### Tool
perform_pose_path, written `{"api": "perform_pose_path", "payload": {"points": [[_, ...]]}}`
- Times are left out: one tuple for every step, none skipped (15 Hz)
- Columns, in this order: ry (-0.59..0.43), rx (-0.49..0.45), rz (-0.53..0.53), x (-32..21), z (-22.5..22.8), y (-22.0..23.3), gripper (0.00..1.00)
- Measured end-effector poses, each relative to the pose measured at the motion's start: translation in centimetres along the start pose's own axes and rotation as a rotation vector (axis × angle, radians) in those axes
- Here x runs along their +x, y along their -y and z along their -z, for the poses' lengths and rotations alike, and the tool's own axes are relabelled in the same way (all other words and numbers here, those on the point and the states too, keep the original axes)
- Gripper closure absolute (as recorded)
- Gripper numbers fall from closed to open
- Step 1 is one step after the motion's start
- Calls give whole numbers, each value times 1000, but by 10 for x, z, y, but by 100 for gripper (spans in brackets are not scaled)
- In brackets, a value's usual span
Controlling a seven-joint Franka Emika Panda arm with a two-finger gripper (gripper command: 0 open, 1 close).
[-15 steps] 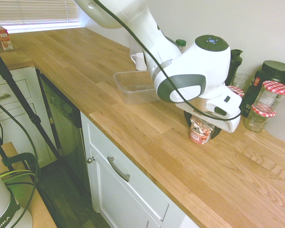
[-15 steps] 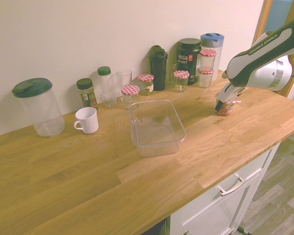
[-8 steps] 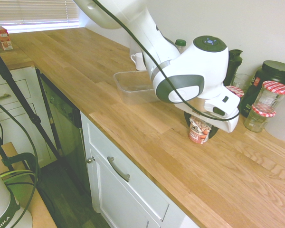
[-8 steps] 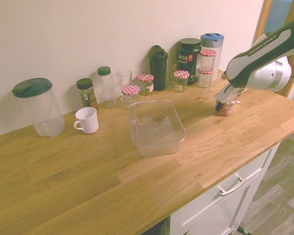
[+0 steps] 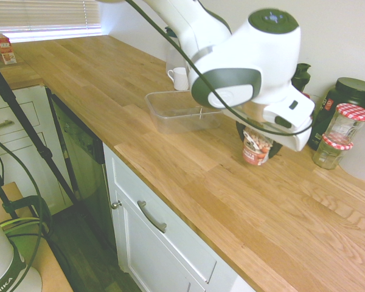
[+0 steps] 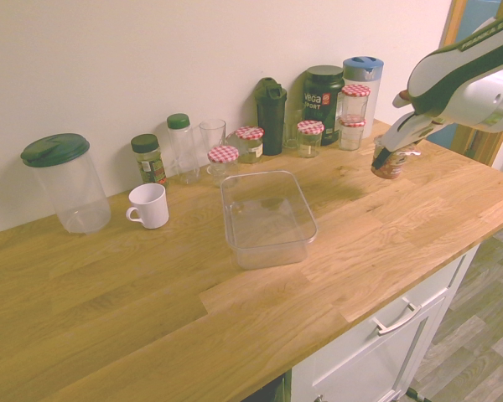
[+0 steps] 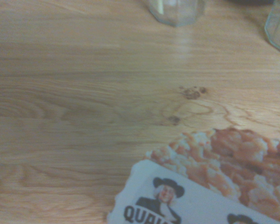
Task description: Put the cereal into the container
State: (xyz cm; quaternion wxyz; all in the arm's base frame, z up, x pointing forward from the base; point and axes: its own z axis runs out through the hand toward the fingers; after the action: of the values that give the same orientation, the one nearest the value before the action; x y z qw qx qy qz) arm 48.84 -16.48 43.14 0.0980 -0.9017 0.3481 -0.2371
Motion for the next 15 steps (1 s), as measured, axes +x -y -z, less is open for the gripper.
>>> {"api": "perform_pose_path", "payload": {"points": [[-13,-5,15,-15,12,18,100],[-26,-12,29,-33,21,39,100],[-39,-21,45,-51,28,61,100],[-56,-28,59,-69,34,84,100],[-73,-32,71,-86,40,106,100],[-88,-36,90,-105,47,130,100],[-102,-40,108,-125,52,151,100],[-111,-46,121,-144,56,170,100],[-114,-54,133,-162,57,189,100],[-114,-67,141,-176,54,203,100],[-115,-80,147,-184,47,212,100],[-112,-93,147,-187,36,220,100],[-98,-104,143,-183,23,225,100],[-72,-114,137,-175,9,228,100],[-42,-123,130,-166,-5,231,100]]}}
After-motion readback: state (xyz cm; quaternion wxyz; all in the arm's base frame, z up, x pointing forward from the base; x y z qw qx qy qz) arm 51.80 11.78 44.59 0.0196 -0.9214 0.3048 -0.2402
